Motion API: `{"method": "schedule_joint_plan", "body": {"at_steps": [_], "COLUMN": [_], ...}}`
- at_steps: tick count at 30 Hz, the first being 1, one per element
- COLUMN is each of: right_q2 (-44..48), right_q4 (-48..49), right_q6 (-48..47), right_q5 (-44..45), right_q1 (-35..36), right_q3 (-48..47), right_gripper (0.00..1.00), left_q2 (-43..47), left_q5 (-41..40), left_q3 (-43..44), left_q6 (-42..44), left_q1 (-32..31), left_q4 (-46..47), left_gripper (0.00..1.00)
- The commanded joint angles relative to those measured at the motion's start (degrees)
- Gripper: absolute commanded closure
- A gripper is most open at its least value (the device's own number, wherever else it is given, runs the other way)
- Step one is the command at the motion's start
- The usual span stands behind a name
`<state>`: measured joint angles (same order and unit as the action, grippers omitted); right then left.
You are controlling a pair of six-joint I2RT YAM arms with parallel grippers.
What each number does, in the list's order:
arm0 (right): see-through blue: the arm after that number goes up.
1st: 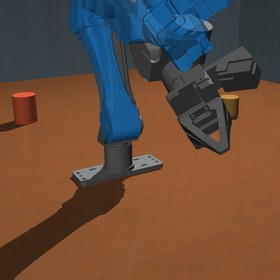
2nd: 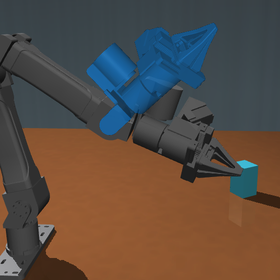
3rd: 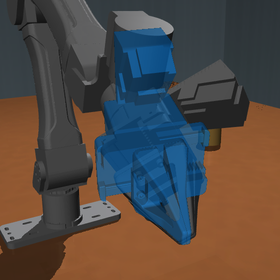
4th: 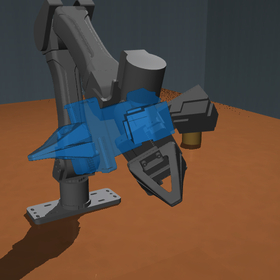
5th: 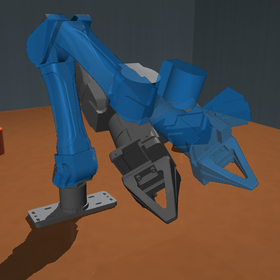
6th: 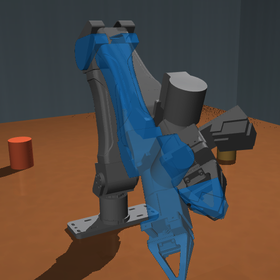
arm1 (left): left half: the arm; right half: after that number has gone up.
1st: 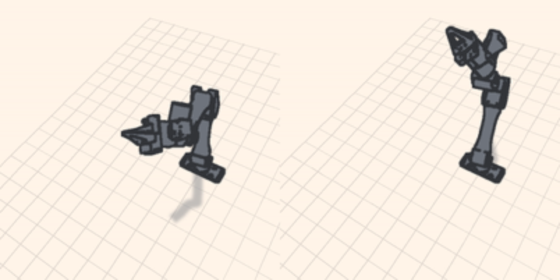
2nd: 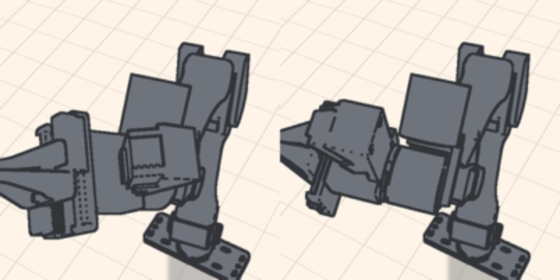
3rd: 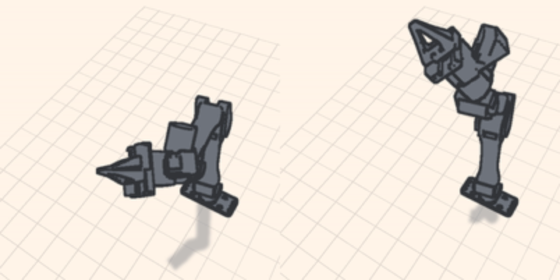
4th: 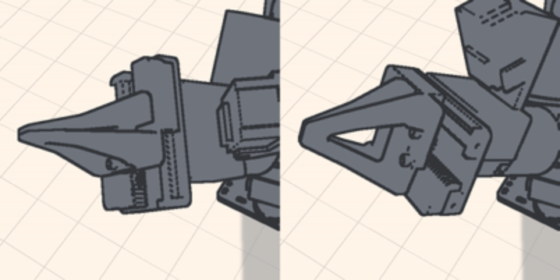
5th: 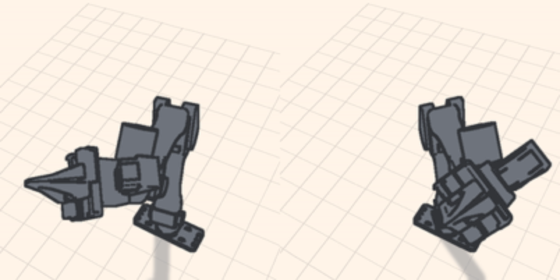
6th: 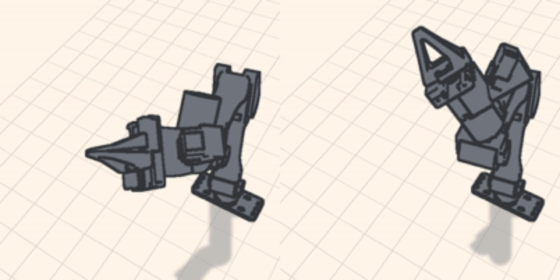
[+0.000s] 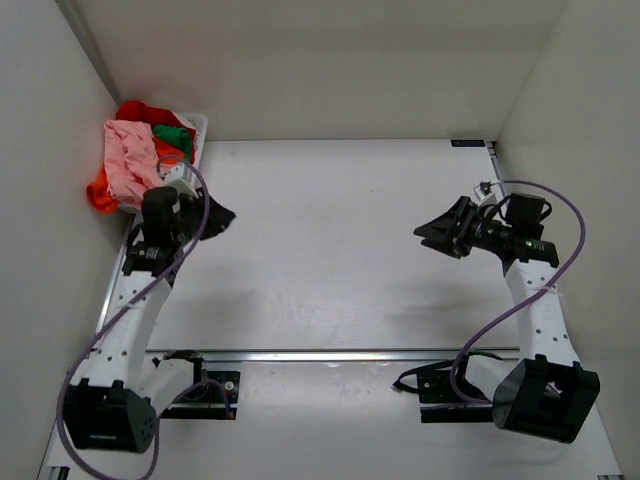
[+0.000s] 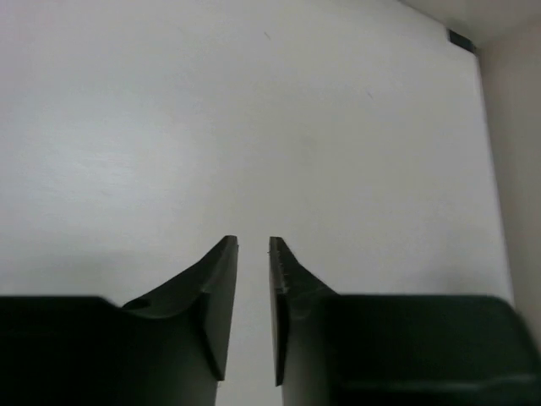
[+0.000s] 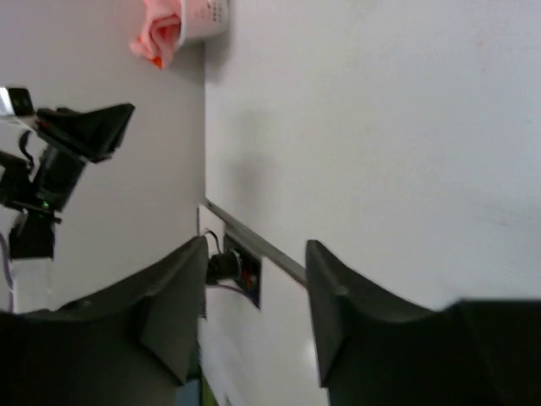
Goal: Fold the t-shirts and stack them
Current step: Grab crumpled tshirt from bin with the left arm
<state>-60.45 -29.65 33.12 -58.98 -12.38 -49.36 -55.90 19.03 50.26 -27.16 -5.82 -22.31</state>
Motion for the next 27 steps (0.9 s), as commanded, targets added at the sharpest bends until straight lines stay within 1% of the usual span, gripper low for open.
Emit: {"method": "schedule_joint_plan", "body": {"at_steps": [1,2,3,4,5,6,7,8,9,10,11,12,13,14,15,16,18,19,20,21,23,24,27], "right_q2": [-3.4,-5.8,-7.3,-10.4,-12.8,-13.6,-15.0,-16.2,-16.4,-16.1,-15.4,-15.3,-15.5,-15.3,-15.3,-15.1,-13.7,-13.6,-12.9,-12.9,-12.0,-11.9,-12.2], "right_q4": [-6.0,-10.6,-12.6,-17.4,-21.7,-25.8,-27.4,-30.0,-31.2,-31.1,-31.0,-31.2,-31.4,-31.9,-32.5,-32.4,-32.0,-31.5,-31.0,-30.4,-29.6,-29.2,-28.4], "right_q6": [-3.9,-6.7,-9.8,-11.3,-14.2,-16.7,-17.9,-19.7,-20.4,-21.3,-21.3,-21.4,-21.3,-21.3,-21.8,-21.7,-21.6,-21.6,-21.4,-21.2,-21.0,-20.8,-19.9], "right_q5": [9.2,13.4,15.7,20.1,25.2,27.6,32.1,37.1,39.5,41.6,43.1,44.5,45.4,47.7,48.6,49.1,47.4,46.2,45.7,45.4,45.8,45.5,44.0], "right_q1": [2.5,3.9,4.9,6.3,7.2,7.4,7.4,7.3,7.2,7.3,6.8,6.5,7.6,8.0,8.5,8.6,7.1,6.3,6.2,6.3,7.4,7.7,7.5], "right_q3": [-9.8,-14.9,-20.8,-23.0,-28.7,-33.3,-35.3,-38.1,-40.2,-40.4,-39.9,-39.5,-39.4,-39.1,-38.7,-37.6,-35.2,-33.6,-31.9,-31.1,-28.1,-27.1,-25.3], "right_gripper": [0.57,0.80,0.90,0.91,0.87,0.74,0.66,0.50,0.40,0.32,0.30,0.28,0.27,0.26,0.26,0.26,0.26,0.26,0.25,0.25,0.25,0.25,0.25], "left_q2": [-8.7,-14.3,-17.3,-23.6,-26.6,-32.4,-38.5,-41.9,-49.2,-56.6,-63.2,-68.0,-69.2,-69.4,-67.3,-65.5,-58.0,-57.1,-55.6,-55.1,-56.5,-57.3,-57.2], "left_q5": [-16.2,-21.3,-23.1,-25.8,-28.2,-31.1,-32.9,-37.3,-40.1,-40.3,-39.7,-38.6,-37.5,-38.0,-39.1,-39.8,-39.4,-40.6,-41.8,-44.4,-49.9,-50.9,-53.0], "left_q3": [10.5,16.1,19.8,27.1,35.3,39.4,49.0,59.9,66.1,77.8,88.9,97.0,99.0,97.8,91.5,87.7,72.9,70.4,67.1,66.3,68.1,69.3,67.2], "left_q6": [-0.2,1.9,3.5,6.0,7.5,7.8,8.9,10.2,10.7,11.9,11.6,11.0,10.1,7.8,5.6,4.5,0.6,0.1,-0.5,-0.1,1.0,1.1,0.4], "left_q1": [3.3,3.0,2.9,3.2,3.6,4.4,4.4,4.6,4.6,5.2,5.4,5.7,8.1,9.2,9.9,11.3,13.4,14.8,14.8,14.8,14.0,14.1,13.5], "left_q4": [5.4,4.4,3.7,3.0,1.0,-1.1,-4.8,-7.4,-13.8,-19.6,-22.3,-27.5,-31.0,-32.9,-33.1,-31.7,-28.2,-26.8,-26.7,-27.3,-31.8,-32.8,-34.3], "left_gripper": [0.72,0.70,0.66,0.56,0.52,0.50,0.45,0.44,0.44,0.45,0.46,0.45,0.43,0.43,0.41,0.40,0.39,0.39,0.37,0.37,0.37,0.37,0.35]}}
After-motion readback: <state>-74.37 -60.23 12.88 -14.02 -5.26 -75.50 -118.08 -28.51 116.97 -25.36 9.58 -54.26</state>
